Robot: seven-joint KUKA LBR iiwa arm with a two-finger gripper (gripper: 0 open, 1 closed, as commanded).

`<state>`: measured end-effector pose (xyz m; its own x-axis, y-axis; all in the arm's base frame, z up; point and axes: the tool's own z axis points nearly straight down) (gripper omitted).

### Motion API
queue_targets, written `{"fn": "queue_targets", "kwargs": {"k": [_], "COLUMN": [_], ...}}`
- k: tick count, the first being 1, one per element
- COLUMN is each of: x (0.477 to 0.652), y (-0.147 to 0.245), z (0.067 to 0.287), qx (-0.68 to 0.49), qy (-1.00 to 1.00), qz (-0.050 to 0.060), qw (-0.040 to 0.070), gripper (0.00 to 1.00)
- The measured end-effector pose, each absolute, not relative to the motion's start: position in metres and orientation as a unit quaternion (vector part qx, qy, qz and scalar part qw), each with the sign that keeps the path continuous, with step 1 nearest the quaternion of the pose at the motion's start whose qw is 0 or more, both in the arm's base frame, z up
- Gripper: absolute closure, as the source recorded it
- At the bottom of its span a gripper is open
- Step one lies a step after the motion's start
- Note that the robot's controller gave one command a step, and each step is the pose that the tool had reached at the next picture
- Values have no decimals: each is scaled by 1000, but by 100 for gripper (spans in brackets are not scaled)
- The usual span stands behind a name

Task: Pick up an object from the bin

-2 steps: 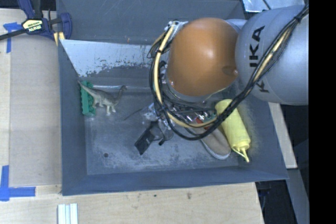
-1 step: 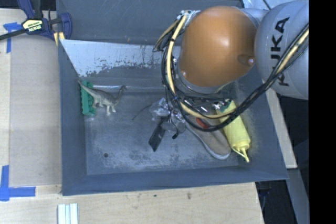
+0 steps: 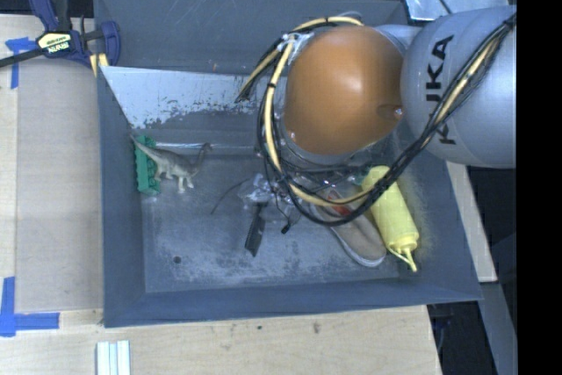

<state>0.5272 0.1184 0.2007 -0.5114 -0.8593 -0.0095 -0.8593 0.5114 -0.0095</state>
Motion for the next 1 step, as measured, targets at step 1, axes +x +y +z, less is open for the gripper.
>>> {"fn": "queue_targets", "kwargs": {"k": [1], "x": [507], "y": [123], "z": [177], "qx": [-456], "qy": [890], "qz": [2], "qw": [-4], "gripper": [100]}}
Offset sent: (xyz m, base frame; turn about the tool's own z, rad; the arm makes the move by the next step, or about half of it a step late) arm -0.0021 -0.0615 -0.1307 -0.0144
